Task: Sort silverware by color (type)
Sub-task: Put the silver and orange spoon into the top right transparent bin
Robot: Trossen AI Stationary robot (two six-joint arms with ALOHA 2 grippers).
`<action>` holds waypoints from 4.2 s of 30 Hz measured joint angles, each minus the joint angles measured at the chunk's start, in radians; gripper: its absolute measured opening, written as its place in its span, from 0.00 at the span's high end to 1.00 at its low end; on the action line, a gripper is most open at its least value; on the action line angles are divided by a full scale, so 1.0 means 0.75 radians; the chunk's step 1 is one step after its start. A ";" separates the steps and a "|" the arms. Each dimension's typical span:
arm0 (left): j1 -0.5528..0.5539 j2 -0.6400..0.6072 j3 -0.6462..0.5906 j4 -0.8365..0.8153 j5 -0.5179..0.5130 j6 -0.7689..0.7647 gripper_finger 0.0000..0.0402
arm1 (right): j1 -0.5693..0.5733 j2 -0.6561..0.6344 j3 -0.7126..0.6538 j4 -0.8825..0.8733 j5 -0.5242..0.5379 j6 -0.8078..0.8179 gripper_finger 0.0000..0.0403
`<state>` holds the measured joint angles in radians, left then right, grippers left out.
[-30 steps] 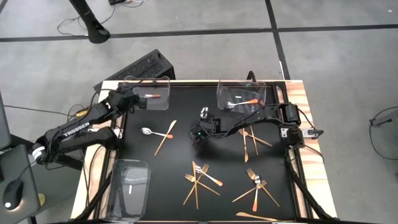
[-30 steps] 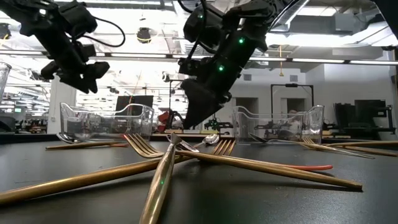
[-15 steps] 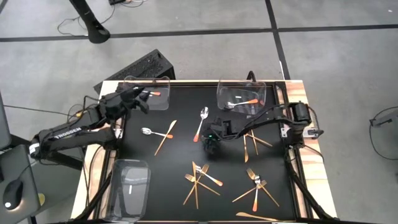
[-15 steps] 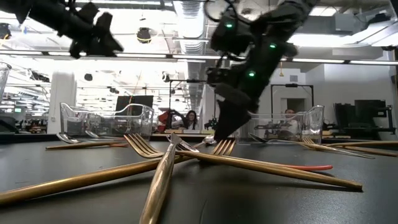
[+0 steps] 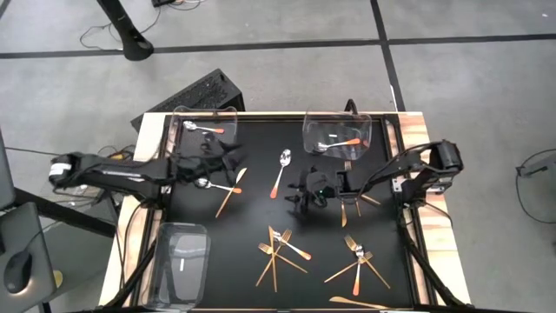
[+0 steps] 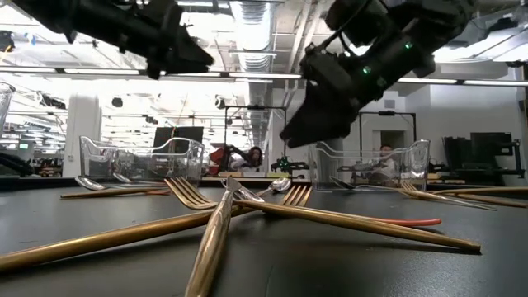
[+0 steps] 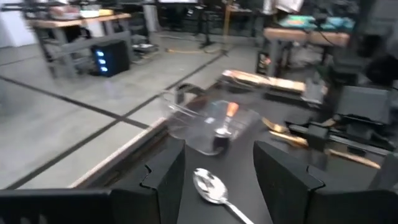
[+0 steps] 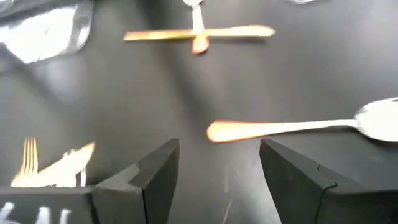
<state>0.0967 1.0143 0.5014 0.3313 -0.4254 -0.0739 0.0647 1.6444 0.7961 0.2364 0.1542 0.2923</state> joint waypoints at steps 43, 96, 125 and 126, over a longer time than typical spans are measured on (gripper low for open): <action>-0.277 0.095 0.052 -0.156 -0.284 -0.168 0.57 | 0.131 0.169 0.363 -0.149 0.007 -0.134 0.46; -0.287 0.096 0.050 -0.582 -0.334 -0.674 0.57 | -0.318 0.629 0.838 -0.868 0.222 0.614 0.47; -0.288 0.096 0.050 -0.598 -0.351 -0.686 0.57 | -0.226 0.625 0.844 -1.004 0.239 0.171 0.95; -0.288 0.096 0.050 -0.598 -0.351 -0.685 0.57 | -0.220 0.623 0.843 -1.004 0.240 0.154 0.95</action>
<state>-0.1192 1.0863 0.5392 -0.1169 -0.6888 -0.5877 -0.1005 2.1116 1.4284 -0.5166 0.3342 0.4077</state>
